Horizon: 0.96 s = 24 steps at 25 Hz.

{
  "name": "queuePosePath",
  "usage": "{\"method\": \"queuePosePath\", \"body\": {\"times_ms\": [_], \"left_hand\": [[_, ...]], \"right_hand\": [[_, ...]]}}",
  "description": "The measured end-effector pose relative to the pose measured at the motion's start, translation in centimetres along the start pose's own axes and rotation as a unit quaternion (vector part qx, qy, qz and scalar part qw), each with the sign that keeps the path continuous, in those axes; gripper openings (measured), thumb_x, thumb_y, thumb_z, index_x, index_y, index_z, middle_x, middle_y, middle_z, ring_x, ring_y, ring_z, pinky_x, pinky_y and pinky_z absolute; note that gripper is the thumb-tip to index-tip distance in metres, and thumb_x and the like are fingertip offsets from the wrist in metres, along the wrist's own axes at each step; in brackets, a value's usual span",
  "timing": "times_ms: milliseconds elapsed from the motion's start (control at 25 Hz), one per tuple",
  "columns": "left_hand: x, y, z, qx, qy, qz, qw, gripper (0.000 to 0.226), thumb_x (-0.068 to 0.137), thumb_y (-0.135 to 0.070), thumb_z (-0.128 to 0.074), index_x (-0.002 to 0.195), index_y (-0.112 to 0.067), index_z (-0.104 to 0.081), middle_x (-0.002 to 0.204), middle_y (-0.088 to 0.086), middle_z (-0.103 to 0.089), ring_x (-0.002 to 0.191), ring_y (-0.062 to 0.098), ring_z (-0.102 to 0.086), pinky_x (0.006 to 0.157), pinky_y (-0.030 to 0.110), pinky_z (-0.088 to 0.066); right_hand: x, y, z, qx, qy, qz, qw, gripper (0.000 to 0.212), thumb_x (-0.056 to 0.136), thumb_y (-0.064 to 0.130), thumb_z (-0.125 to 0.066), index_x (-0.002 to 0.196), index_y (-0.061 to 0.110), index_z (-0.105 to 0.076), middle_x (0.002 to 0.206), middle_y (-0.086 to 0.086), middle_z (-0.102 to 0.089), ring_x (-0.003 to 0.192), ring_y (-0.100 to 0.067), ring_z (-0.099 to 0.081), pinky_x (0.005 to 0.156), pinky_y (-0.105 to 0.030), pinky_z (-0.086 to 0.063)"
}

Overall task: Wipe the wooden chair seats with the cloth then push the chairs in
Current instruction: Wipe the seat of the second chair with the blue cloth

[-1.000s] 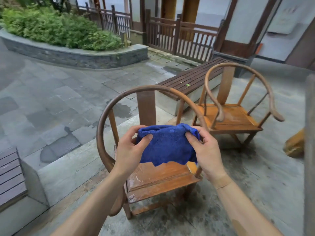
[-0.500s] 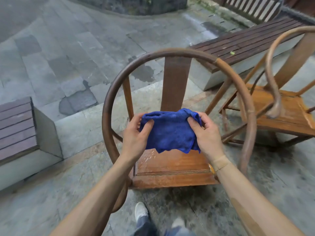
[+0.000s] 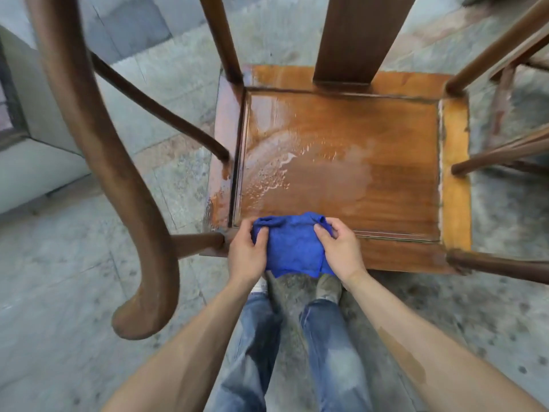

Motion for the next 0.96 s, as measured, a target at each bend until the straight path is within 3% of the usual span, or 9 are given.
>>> {"method": "queuePosePath", "body": {"times_ms": [120,200,280,360,520,680,960], "left_hand": [[2.7,0.4,-0.7,0.077,-0.028,-0.011,0.997,0.029,0.094,-0.037,-0.051,0.116,-0.02,-0.06,0.11,0.006,-0.07,0.106,0.03,-0.064,0.09,0.045,-0.05],[3.1,-0.5,-0.6,0.196,-0.073,-0.052,0.977,0.032,0.097,-0.031,-0.057,0.127,-0.02,-0.056,0.127,0.009,-0.059,0.117,0.034,-0.056,0.095,0.047,-0.046],[1.9,-2.2,-1.7,0.299,-0.094,-0.144,0.939,0.048,0.093,-0.035,-0.063,0.137,-0.021,-0.05,0.141,0.015,-0.045,0.126,0.039,-0.044,0.106,0.053,-0.037],[0.7,-2.5,-5.2,0.377,-0.051,-0.238,0.893,0.058,0.091,-0.049,-0.059,0.143,-0.026,-0.046,0.152,0.016,-0.036,0.137,0.042,-0.035,0.114,0.06,-0.026],[0.8,0.3,-10.1,0.485,0.02,-0.268,0.833,0.068,0.092,-0.065,-0.043,0.153,-0.037,-0.034,0.166,0.012,-0.021,0.15,0.049,-0.017,0.115,0.073,-0.017],[3.5,-0.5,-10.8,0.496,-0.011,-0.262,0.828,0.071,0.09,-0.069,-0.041,0.155,-0.044,-0.027,0.168,0.009,-0.015,0.152,0.05,-0.007,0.115,0.075,-0.009],[17.7,-9.1,-10.4,0.482,-0.032,-0.24,0.842,0.072,0.088,-0.072,-0.033,0.155,-0.048,-0.021,0.17,0.003,-0.01,0.153,0.047,-0.003,0.118,0.071,-0.005]], "right_hand": [[2.8,0.2,-0.4,-0.087,-0.018,0.021,0.996,0.011,0.095,0.027,-0.065,0.105,0.026,-0.068,0.094,0.001,-0.072,0.088,-0.022,-0.065,0.077,-0.032,-0.047],[3.3,1.8,0.5,-0.224,-0.062,0.059,0.971,0.018,0.095,0.034,-0.061,0.112,0.028,-0.066,0.101,0.001,-0.073,0.092,-0.028,-0.065,0.075,-0.035,-0.048],[3.0,3.8,1.7,-0.296,-0.115,0.148,0.937,0.025,0.095,0.039,-0.056,0.118,0.028,-0.063,0.114,0.003,-0.068,0.102,-0.027,-0.06,0.082,-0.037,-0.048],[4.8,5.1,3.8,-0.322,-0.15,0.207,0.912,0.035,0.096,0.04,-0.049,0.126,0.025,-0.058,0.129,-0.001,-0.06,0.116,-0.028,-0.052,0.093,-0.041,-0.042],[13.9,5.0,12.6,-0.41,-0.217,0.154,0.872,0.05,0.098,0.042,-0.042,0.144,0.022,-0.043,0.156,-0.005,-0.039,0.144,-0.031,-0.032,0.114,-0.054,-0.025],[18.0,3.5,16.0,-0.443,-0.205,0.164,0.857,0.052,0.1,0.044,-0.039,0.147,0.021,-0.039,0.159,-0.005,-0.033,0.148,-0.031,-0.024,0.121,-0.058,-0.013],[18.1,3.5,15.9,-0.446,-0.208,0.174,0.853,0.05,0.1,0.04,-0.044,0.146,0.02,-0.04,0.158,-0.006,-0.033,0.148,-0.031,-0.023,0.122,-0.057,-0.008]]}}
Point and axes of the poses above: each hand's wrist, its own x-axis towards the middle knuckle, its own z-axis out of the back of the hand, y = z × x, the point moved 10 cm from there along x, towards the middle knuckle
